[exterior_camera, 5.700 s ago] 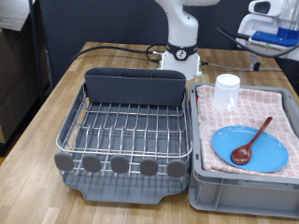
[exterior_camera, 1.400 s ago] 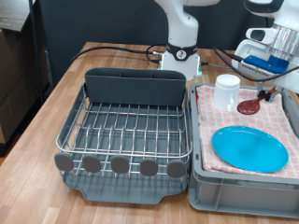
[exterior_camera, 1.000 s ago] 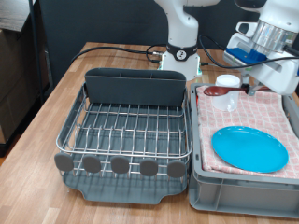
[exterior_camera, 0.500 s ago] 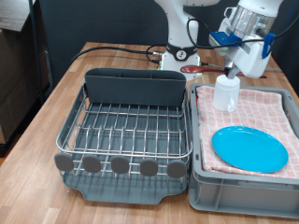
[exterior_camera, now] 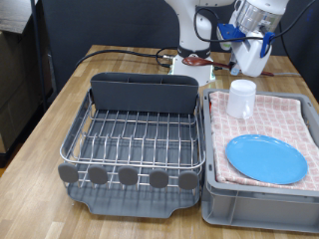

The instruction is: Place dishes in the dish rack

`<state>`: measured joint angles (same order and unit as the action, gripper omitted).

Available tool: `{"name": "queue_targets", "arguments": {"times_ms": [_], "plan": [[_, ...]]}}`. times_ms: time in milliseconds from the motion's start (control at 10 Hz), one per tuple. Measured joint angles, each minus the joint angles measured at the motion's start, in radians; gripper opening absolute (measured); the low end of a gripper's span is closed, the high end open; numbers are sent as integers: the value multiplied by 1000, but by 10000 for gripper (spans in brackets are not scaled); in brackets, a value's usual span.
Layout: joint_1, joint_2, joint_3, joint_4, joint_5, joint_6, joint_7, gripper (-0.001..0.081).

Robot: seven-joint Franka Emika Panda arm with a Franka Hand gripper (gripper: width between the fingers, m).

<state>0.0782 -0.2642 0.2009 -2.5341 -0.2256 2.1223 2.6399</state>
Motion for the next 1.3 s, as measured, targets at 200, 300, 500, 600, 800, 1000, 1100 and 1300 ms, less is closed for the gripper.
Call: {"name": "queue_targets", "arguments": {"times_ms": [200, 300, 500, 600, 800, 1000, 1100, 1300], "plan": [[-3, -78, -23, -57, 32, -11, -4, 82], [-3, -117, -40, -87, 47, -11, -14, 82], [-3, -192, -85, -147, 61, -7, -41, 81], [-3, -225, -111, -175, 62, 0, -62, 81], [-2, -256, -126, -201, 65, 13, -82, 81], [-1, -254, -148, -202, 68, 15, -141, 81], [-1, -254, -169, -205, 68, 25, -179, 81], [-1, -256, -208, -229, 69, 83, -229, 81]]}}
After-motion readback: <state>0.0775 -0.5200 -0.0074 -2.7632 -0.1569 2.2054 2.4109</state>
